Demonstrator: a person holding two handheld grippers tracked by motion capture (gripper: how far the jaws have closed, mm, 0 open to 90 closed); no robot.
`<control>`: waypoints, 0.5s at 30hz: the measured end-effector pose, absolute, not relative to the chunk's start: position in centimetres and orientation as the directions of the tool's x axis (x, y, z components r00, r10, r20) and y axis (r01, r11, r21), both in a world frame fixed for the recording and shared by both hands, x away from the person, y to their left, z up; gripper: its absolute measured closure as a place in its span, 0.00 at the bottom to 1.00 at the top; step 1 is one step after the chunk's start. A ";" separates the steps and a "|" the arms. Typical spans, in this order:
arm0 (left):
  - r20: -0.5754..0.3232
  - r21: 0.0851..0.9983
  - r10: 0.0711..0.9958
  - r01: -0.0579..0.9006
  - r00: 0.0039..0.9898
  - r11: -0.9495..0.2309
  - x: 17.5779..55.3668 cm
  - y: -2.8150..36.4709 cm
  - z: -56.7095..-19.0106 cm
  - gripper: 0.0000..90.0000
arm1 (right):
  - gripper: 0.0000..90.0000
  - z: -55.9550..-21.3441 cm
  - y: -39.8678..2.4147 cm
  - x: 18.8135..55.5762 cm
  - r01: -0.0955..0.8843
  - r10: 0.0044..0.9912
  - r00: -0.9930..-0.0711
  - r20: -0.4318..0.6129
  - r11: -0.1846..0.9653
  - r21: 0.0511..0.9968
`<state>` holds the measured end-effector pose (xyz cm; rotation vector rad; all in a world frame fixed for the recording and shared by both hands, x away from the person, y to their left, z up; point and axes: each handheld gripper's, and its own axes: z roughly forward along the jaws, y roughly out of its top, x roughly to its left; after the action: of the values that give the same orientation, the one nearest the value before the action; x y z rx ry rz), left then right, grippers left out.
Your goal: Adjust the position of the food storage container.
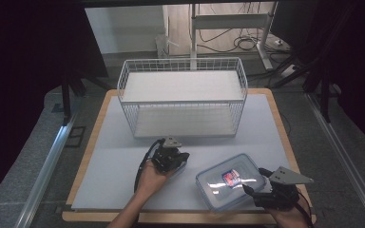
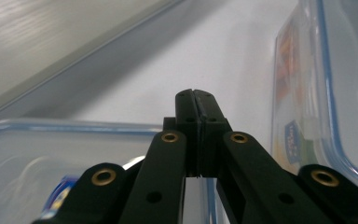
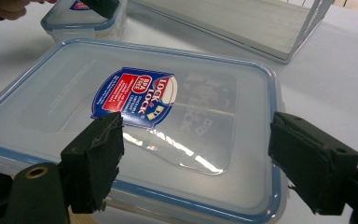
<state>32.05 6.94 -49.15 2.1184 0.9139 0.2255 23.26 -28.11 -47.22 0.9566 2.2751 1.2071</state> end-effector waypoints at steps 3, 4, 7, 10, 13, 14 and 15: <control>-0.129 0.723 0.682 0.539 0.720 -0.433 32.3 6.2 -49.3 1.00 | 0.21 -47.3 -28.1 23.3 0.387 0.722 -0.692 -0.023 0.397 0.832; -0.129 0.723 0.682 0.539 0.720 -0.433 32.3 6.2 -49.3 1.00 | 0.21 -47.3 -28.1 23.3 0.387 0.722 -0.692 -0.023 0.397 0.832; -0.114 0.711 0.696 0.548 0.709 -0.441 32.5 5.9 -49.2 1.00 | 0.21 -47.4 -28.0 23.3 0.390 0.721 -0.692 -0.024 0.402 0.828; -0.135 0.705 0.695 0.561 0.707 -0.434 32.7 6.1 -49.2 1.00 | 0.21 -47.4 -28.0 23.3 0.394 0.721 -0.692 -0.024 0.405 0.825; -0.135 0.693 0.694 0.568 0.707 -0.444 32.7 6.1 -49.1 1.00 | 0.21 -47.4 -28.0 23.3 0.394 0.721 -0.692 -0.026 0.407 0.824; -0.132 0.689 0.695 0.569 0.707 -0.449 32.7 6.1 -49.0 1.00 | 0.21 -47.4 -28.0 23.3 0.395 0.722 -0.692 -0.026 0.408 0.823; -0.128 0.687 0.694 0.568 0.708 -0.453 32.6 6.1 -49.0 1.00 | 0.21 -47.4 -28.0 23.3 0.394 0.722 -0.692 -0.027 0.409 0.823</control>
<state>32.62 6.12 -48.99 2.1780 0.9558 0.2204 23.28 -27.97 -47.42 0.9585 2.2910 1.1866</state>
